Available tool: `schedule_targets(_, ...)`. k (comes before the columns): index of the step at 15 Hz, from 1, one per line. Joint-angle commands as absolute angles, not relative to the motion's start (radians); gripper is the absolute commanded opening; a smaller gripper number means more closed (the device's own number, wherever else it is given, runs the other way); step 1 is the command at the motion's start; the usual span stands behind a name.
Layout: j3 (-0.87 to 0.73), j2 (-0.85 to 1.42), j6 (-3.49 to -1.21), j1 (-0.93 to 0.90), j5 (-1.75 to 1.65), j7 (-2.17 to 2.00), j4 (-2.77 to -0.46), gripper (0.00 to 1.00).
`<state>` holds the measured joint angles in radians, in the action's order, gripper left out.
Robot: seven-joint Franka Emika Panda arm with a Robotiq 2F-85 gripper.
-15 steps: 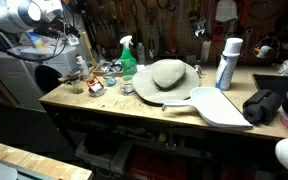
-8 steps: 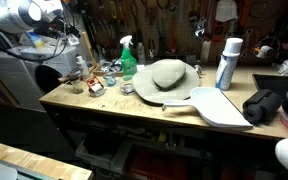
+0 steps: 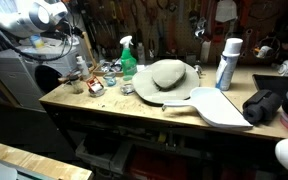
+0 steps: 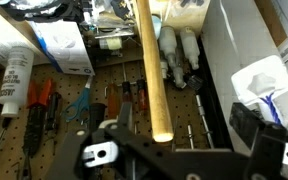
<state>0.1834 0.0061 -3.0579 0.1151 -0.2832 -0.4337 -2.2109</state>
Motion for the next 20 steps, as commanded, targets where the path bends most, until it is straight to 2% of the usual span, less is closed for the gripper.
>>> schedule_targets(1, 0.169, 0.054, -3.096, 0.116, -0.381, -0.518, -2.167, 1.0)
schedule_targets(8, 0.143, 0.121, -3.11, 0.103, -0.474, -0.564, -2.097, 1.0)
schedule_targets(10, 0.137, 0.133, -3.115, 0.092, -0.492, -0.576, -2.087, 0.94)
schedule_targets(11, 0.128, 0.138, -3.116, 0.084, -0.506, -0.585, -2.081, 0.73)
schedule_targets(12, 0.122, 0.143, -3.117, 0.079, -0.516, -0.588, -2.074, 0.71)
schedule_targets(20, 0.057, 0.171, -3.113, 0.043, -0.616, -0.66, -2.025, 0.08)
